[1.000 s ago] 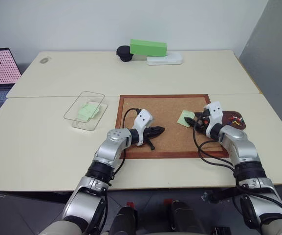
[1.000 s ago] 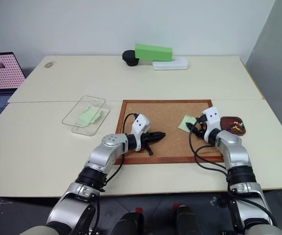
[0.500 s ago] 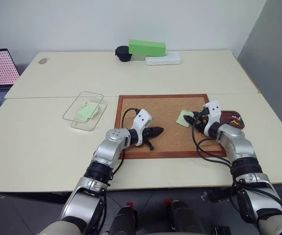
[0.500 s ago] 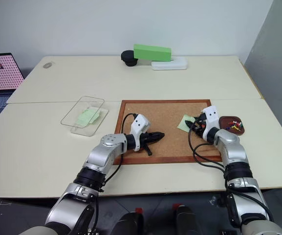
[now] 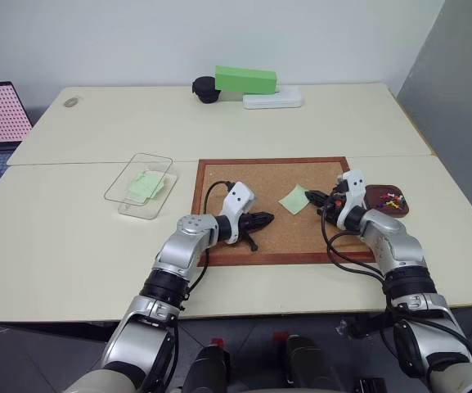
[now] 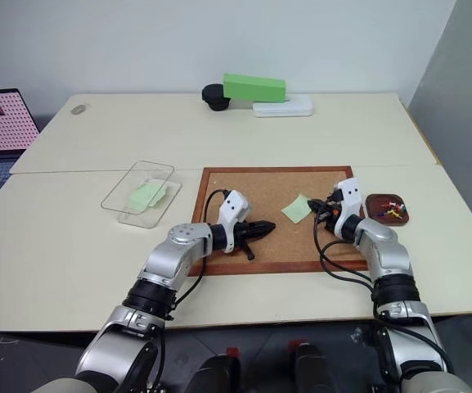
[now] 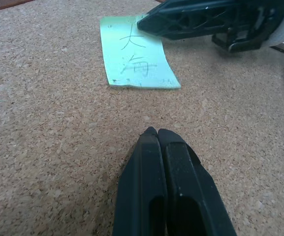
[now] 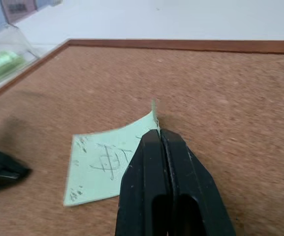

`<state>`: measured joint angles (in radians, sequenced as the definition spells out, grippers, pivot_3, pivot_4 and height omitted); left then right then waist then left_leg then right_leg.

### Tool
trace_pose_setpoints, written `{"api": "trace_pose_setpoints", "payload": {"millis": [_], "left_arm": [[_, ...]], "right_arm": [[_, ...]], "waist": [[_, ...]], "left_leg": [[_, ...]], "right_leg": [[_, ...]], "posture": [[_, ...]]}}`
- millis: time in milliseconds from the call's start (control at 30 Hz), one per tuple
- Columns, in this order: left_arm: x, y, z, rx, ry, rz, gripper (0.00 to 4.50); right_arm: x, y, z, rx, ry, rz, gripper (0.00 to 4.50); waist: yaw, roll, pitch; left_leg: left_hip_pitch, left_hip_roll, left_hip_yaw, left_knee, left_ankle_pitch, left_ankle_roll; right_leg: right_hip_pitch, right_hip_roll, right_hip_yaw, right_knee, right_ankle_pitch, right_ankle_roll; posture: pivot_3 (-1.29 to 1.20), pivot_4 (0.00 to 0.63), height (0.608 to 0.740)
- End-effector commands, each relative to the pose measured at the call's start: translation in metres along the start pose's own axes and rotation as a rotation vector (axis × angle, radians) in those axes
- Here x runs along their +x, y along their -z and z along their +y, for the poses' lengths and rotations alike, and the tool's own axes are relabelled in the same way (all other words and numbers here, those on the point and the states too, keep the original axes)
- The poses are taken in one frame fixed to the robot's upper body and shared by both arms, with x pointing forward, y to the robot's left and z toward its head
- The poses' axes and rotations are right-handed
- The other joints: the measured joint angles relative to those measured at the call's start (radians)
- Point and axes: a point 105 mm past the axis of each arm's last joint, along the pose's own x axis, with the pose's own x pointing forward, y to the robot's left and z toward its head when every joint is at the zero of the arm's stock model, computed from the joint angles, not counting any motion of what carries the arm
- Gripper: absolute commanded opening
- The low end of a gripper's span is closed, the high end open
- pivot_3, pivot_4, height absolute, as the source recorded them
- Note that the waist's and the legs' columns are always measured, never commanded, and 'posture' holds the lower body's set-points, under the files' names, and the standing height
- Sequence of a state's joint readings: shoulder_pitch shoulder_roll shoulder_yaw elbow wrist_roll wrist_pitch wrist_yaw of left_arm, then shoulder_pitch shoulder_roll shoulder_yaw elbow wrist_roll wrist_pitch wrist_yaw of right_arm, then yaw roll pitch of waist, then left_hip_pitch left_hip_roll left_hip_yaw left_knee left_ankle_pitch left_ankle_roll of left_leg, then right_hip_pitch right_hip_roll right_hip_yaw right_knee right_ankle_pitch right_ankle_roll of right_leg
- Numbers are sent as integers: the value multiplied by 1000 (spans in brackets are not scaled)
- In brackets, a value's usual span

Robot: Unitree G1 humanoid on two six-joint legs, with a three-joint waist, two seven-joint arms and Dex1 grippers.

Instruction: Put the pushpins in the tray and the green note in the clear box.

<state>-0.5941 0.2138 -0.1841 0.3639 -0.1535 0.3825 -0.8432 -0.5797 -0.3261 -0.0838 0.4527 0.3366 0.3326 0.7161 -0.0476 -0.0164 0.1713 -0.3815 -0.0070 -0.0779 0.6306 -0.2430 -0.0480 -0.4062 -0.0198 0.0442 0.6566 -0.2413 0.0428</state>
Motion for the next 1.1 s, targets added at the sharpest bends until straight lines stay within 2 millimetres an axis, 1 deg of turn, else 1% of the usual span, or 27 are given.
{"api": "trace_pose_setpoints", "payload": {"millis": [33, 67, 100, 167, 300, 367, 400, 600, 667, 800, 833, 967, 1100], "left_arm": [[-16, -17, 5, -91, 13, -92, 0], [-18, -20, 5, -109, 22, -106, 0], [-24, -25, 6, -152, 30, -132, 197], [-36, -35, 6, -252, 67, -174, 443], [-66, -59, 9, -443, 161, -254, 1197], [-73, -64, 11, -488, 177, -267, 1478], [-74, -66, 11, -506, 184, -271, 1743], [-72, -77, 8, -593, 236, -313, 2846], [-70, -78, 6, -604, 248, -315, 3182], [-65, -75, 4, -616, 239, -292, 4067], [-65, -75, 2, -626, 252, -293, 4216], [-60, -72, -1, -618, 256, -273, 4216], [-55, -73, -6, -628, 285, -281, 4216]], "right_arm": [[-10, -31, 6, -27, -26, -77, 12], [-11, -33, 7, -28, -28, -79, 12], [-14, -37, 9, -30, -37, -84, 3], [-18, -45, 14, -32, -59, -93, 0], [-26, -60, 29, -48, -128, -96, 0], [-28, -65, 34, -48, -154, -96, 0], [-28, -66, 36, -44, -164, -97, 0], [-24, -71, 55, -11, -237, -100, 0], [-23, -72, 62, -5, -259, -102, 0], [-22, -75, 72, 19, -299, -112, 0], [-22, -76, 76, 29, -313, -116, 0], [-21, -78, 87, 48, -349, -117, 0], [-20, -81, 94, 67, -376, -123, 0]], "waist": [[-1, 0, 0], [-1, 0, 0], [-2, 0, 0], [-3, 0, 0], [-6, 0, 1], [-7, 0, 1], [-7, 0, 1], [-6, -1, 1], [-4, -1, 1], [-5, -1, 1], [-5, -1, 1], [-4, -1, 2], [-3, -1, 2]], "left_leg": [[0, 0, 0, 0, 0, 0], [0, 0, 0, 0, 0, 0], [-1, 0, 0, 0, 0, 0], [-1, 0, 0, 0, 0, 0], [-1, 0, -1, 0, 0, 0], [-1, 0, -1, 0, 0, 0], [-1, 0, -1, 0, 0, 0], [-1, 0, -1, 0, 0, 0], [-1, 0, -1, 0, 0, 0], [-1, 0, -1, 0, 0, 0], [-1, 0, -1, 0, 0, 0], [-1, 0, -1, 0, 0, 0], [-1, 0, -1, 0, 0, 0]], "right_leg": [[0, 0, 0, 0, 0, 0], [0, 0, 0, 0, 0, 0], [-1, 0, 0, 0, 0, 0], [-1, 0, 0, 0, 0, 0], [-1, 0, -1, 0, 0, 0], [-1, 0, -1, 0, 0, 0], [-1, 0, -1, 0, 0, 0], [-1, 0, -1, 0, 0, 0], [-1, 0, -1, 0, 0, 0], [-1, 0, -1, 0, 0, 0], [-1, 0, -1, 0, 0, 0], [-1, 0, -1, 0, 0, 0], [-1, 0, -1, 0, 0, 0]], "posture": [[0, 150, 740], [0, 150, 740], [0, 150, 740], [0, 150, 740], [0, 150, 740], [0, 150, 740], [0, 150, 740], [0, 150, 740], [0, 150, 740], [0, 150, 740], [0, 150, 740], [0, 150, 740], [0, 150, 740]]}}
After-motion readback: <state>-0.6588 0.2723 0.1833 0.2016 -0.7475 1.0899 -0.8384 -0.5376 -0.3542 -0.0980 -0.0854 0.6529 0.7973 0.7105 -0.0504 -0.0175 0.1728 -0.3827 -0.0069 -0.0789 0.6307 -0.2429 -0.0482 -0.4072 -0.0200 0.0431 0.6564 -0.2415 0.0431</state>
